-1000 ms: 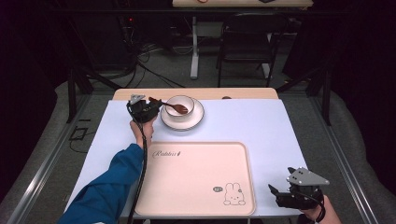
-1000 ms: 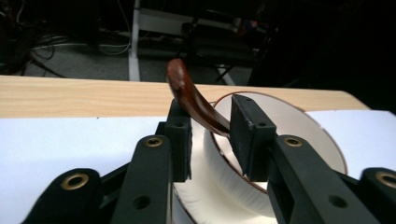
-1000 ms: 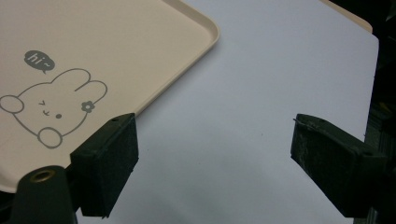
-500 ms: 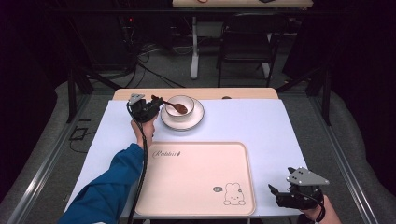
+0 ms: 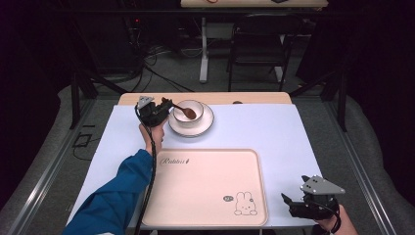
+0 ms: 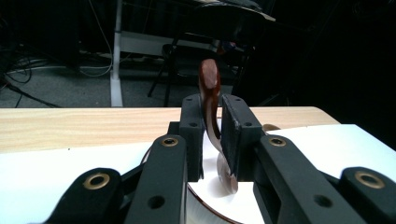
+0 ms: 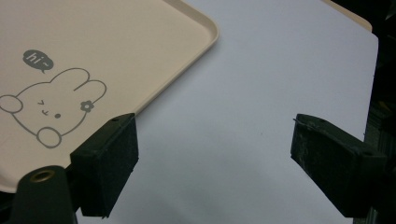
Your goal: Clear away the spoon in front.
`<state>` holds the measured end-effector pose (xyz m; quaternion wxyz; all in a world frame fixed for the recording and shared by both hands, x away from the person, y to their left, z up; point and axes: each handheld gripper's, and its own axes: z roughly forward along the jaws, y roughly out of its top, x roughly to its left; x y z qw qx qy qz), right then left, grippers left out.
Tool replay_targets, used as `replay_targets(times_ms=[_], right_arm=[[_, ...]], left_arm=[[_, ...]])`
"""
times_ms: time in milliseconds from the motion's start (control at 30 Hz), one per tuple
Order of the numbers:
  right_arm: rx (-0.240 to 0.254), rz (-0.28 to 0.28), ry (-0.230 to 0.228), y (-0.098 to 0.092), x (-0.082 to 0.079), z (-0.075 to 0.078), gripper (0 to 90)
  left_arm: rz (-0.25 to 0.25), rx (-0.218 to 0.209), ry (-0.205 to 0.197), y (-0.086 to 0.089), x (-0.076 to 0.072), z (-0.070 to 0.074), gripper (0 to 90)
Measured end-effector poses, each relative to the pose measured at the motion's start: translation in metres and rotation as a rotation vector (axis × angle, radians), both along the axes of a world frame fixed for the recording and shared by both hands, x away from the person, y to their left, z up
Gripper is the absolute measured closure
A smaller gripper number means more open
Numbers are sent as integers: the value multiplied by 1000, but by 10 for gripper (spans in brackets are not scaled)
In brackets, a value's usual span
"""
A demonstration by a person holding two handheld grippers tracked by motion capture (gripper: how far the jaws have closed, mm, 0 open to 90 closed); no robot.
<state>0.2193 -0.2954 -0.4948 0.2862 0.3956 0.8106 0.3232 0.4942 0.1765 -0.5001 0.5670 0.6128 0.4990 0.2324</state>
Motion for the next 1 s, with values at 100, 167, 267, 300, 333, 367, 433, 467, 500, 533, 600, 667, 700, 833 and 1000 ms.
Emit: replay_targets(times_ms=[100,167,267,300,333,367,433,467,500,533,600,667,700,833,1000], right_arm=[[-2,-1,1,0,0,0,143],[-1,-2,2,0,0,0,143],[0,0,0,0,0,0,143],[-1,-1,0,0,0,0,143],[-1,-1,0,0,0,0,143],[-2,-1,2,0,0,0,143],[0,-1,1,0,0,0,143],[0,-2,1,0,0,0,143],[0,-1,1,0,0,0,143],[0,-1,2,0,0,0,143],[1,-2,2,0,0,0,143],[1,-3,3,0,0,0,143],[1,-1,2,0,0,0,143],[1,-2,1,0,0,0,143],[1,-1,1,0,0,0,143]], left_arm=[[-4,-16,-5,-2,1,3,814],[-2,-14,-7,-3,1,4,820],[-2,-5,-13,-4,2,6,833],[-2,-3,-13,-4,2,8,837],[-2,-3,-13,-4,2,8,838],[1,-1,-10,-5,3,9,838],[1,5,-7,-5,4,10,839],[3,7,-7,-5,4,11,840],[2,8,-6,-6,4,12,840],[0,15,-2,-5,5,13,840],[4,19,-2,-6,6,15,840],[4,27,-2,-5,6,17,841],[2,26,0,-5,6,19,841],[-13,40,11,-5,7,26,841],[-20,67,12,-5,6,35,842]])
